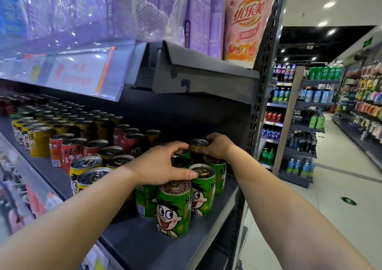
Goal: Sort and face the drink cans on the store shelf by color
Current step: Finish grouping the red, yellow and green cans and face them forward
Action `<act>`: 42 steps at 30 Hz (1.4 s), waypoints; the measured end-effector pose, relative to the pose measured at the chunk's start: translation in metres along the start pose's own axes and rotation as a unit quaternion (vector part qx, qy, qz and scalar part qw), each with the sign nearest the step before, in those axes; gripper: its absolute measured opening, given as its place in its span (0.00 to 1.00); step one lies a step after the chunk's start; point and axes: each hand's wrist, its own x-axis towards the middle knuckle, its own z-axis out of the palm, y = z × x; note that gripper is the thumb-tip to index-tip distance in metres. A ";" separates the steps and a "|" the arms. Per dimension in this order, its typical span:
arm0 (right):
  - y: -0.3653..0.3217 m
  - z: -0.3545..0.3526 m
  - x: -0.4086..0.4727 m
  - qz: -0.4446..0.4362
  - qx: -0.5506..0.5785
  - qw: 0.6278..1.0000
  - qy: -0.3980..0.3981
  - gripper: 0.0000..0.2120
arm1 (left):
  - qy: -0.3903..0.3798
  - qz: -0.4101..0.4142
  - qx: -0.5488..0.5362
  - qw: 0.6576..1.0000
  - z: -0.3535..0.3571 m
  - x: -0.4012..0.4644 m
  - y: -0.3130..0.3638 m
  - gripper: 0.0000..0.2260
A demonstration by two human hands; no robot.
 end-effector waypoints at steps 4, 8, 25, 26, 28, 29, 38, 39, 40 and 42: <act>-0.010 -0.004 -0.004 -0.014 -0.079 0.997 -0.016 0.27 | -0.007 -0.011 -0.005 1.000 0.001 0.000 0.000 0.38; -0.012 -0.003 -0.005 -0.014 -0.087 0.996 -0.021 0.37 | -0.009 -0.014 -0.002 1.000 0.002 0.000 -0.001 0.39; -0.039 -0.036 -0.044 -0.136 -0.038 0.987 0.082 0.25 | 0.068 -0.046 -0.049 0.995 -0.009 0.000 0.001 0.38; -0.040 -0.035 -0.047 -0.146 -0.031 0.984 0.096 0.25 | 0.074 -0.048 -0.075 0.993 -0.012 0.000 0.001 0.37; -0.043 -0.032 -0.056 -0.162 -0.006 0.979 0.122 0.22 | 0.083 -0.037 -0.134 0.987 -0.019 -0.003 0.000 0.36; -0.046 -0.030 -0.062 -0.174 0.007 0.976 0.134 0.19 | 0.087 -0.026 -0.152 0.984 -0.023 -0.005 0.000 0.36; -0.100 0.016 -0.129 -0.219 0.129 0.950 0.184 0.20 | 0.108 0.072 -0.239 0.962 -0.049 -0.033 -0.032 0.27; -0.108 0.024 -0.134 -0.205 0.136 0.948 0.201 0.23 | 0.109 0.079 -0.257 0.957 -0.054 -0.037 -0.040 0.25; -0.115 0.033 -0.138 -0.195 0.130 0.946 0.225 0.27 | 0.107 0.085 -0.269 0.953 -0.059 -0.041 -0.049 0.24; -0.135 0.049 -0.145 -0.175 0.066 0.947 0.260 0.32 | 0.083 0.101 -0.284 0.950 -0.074 -0.048 -0.068 0.23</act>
